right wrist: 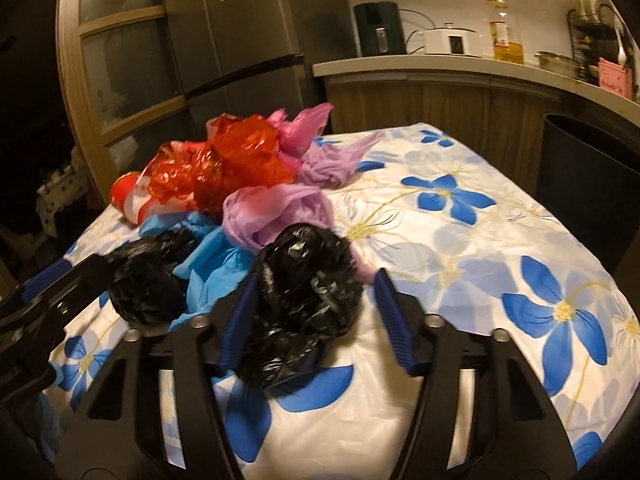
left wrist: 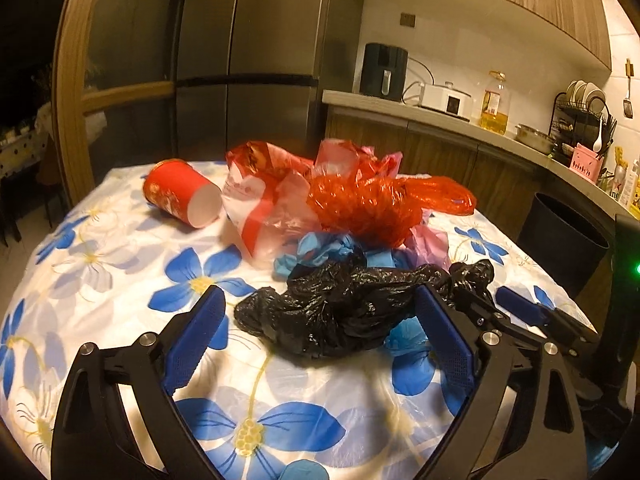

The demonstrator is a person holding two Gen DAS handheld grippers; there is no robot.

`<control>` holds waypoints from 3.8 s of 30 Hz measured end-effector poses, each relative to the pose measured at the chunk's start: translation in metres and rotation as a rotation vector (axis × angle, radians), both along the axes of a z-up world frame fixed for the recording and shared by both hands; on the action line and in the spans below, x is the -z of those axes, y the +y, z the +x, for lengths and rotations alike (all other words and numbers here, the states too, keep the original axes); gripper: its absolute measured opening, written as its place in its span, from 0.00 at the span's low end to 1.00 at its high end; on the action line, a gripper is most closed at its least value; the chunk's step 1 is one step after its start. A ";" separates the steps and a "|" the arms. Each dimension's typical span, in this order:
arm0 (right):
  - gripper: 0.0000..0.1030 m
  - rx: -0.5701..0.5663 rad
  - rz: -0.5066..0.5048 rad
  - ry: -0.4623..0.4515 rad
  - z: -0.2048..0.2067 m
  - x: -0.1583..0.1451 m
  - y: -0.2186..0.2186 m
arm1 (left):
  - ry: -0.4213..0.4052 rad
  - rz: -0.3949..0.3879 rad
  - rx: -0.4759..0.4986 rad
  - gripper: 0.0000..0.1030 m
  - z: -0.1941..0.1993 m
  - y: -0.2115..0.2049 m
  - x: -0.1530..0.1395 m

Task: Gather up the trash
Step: 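Grasp a black plastic bag with the right tool while the left tool grasps another black bag, then carry both black bags over the black trash bin with both tools, then open both tools to drop the black bags into the bin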

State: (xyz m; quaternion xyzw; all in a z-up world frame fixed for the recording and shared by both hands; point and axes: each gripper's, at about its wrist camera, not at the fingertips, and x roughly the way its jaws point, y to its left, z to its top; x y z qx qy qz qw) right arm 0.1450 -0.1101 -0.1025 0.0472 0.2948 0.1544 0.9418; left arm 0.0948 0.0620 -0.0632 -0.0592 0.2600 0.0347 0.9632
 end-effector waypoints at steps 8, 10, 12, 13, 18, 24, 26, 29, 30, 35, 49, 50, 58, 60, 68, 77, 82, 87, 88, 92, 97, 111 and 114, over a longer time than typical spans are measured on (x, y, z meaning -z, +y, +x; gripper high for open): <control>0.27 -0.020 -0.021 -0.022 -0.006 0.001 0.002 | 0.119 -0.027 0.037 0.50 0.019 0.000 0.017; 0.23 -0.025 -0.028 -0.030 -0.008 0.000 0.002 | 0.149 -0.040 0.035 0.44 0.021 0.002 0.023; 0.19 -0.030 -0.031 -0.036 -0.009 0.000 0.001 | 0.162 -0.054 0.035 0.39 0.020 0.004 0.026; 0.18 -0.032 -0.032 -0.038 -0.010 -0.001 0.001 | 0.159 -0.058 0.034 0.34 0.019 0.005 0.026; 0.15 -0.027 -0.043 -0.066 -0.018 -0.008 -0.006 | 0.153 -0.057 0.020 0.14 0.008 0.004 0.024; 0.15 -0.001 -0.038 -0.098 -0.036 -0.021 -0.024 | 0.121 -0.031 -0.022 0.07 -0.018 -0.001 0.015; 0.15 0.005 -0.033 -0.111 -0.043 -0.026 -0.030 | 0.107 -0.033 -0.026 0.06 -0.025 -0.002 0.010; 0.15 0.011 -0.028 -0.124 -0.051 -0.032 -0.040 | 0.073 -0.031 -0.035 0.05 -0.039 -0.004 0.000; 0.15 0.014 -0.026 -0.126 -0.052 -0.034 -0.043 | 0.058 -0.034 -0.041 0.05 -0.044 -0.004 -0.004; 0.15 0.032 -0.018 -0.153 -0.062 -0.045 -0.057 | 0.008 -0.022 -0.052 0.05 -0.047 -0.012 -0.025; 0.15 0.138 -0.008 -0.197 -0.063 -0.071 -0.108 | -0.079 0.022 0.076 0.05 -0.011 -0.086 -0.061; 0.15 0.150 -0.007 -0.200 -0.062 -0.073 -0.113 | -0.082 0.023 0.086 0.05 -0.008 -0.091 -0.061; 0.15 0.265 -0.013 -0.222 -0.046 -0.082 -0.162 | -0.102 0.025 0.202 0.05 0.034 -0.155 -0.072; 0.15 0.296 -0.018 -0.229 -0.042 -0.083 -0.176 | -0.111 0.023 0.230 0.05 0.044 -0.171 -0.075; 0.15 0.426 -0.032 -0.258 -0.021 -0.089 -0.235 | -0.144 0.027 0.345 0.05 0.078 -0.237 -0.082; 0.15 0.523 -0.034 -0.303 0.010 -0.101 -0.294 | -0.190 -0.001 0.464 0.05 0.115 -0.298 -0.089; 0.15 0.559 -0.030 -0.313 0.028 -0.103 -0.322 | -0.203 -0.018 0.526 0.05 0.134 -0.323 -0.087; 0.15 0.567 -0.027 -0.306 0.045 -0.102 -0.339 | -0.185 -0.013 0.562 0.05 0.153 -0.346 -0.078; 0.15 0.567 -0.028 -0.305 0.049 -0.102 -0.341 | -0.182 -0.013 0.567 0.05 0.156 -0.349 -0.077; 0.16 0.559 -0.033 -0.307 0.059 -0.103 -0.347 | -0.166 -0.025 0.580 0.05 0.169 -0.359 -0.070; 0.17 0.555 -0.034 -0.316 0.068 -0.104 -0.350 | -0.164 -0.024 0.603 0.05 0.178 -0.366 -0.065; 0.29 0.553 -0.026 -0.293 0.087 -0.100 -0.359 | -0.133 -0.037 0.620 0.29 0.193 -0.373 -0.054; 0.35 0.557 -0.022 -0.293 0.086 -0.100 -0.360 | -0.136 -0.031 0.626 0.39 0.192 -0.373 -0.054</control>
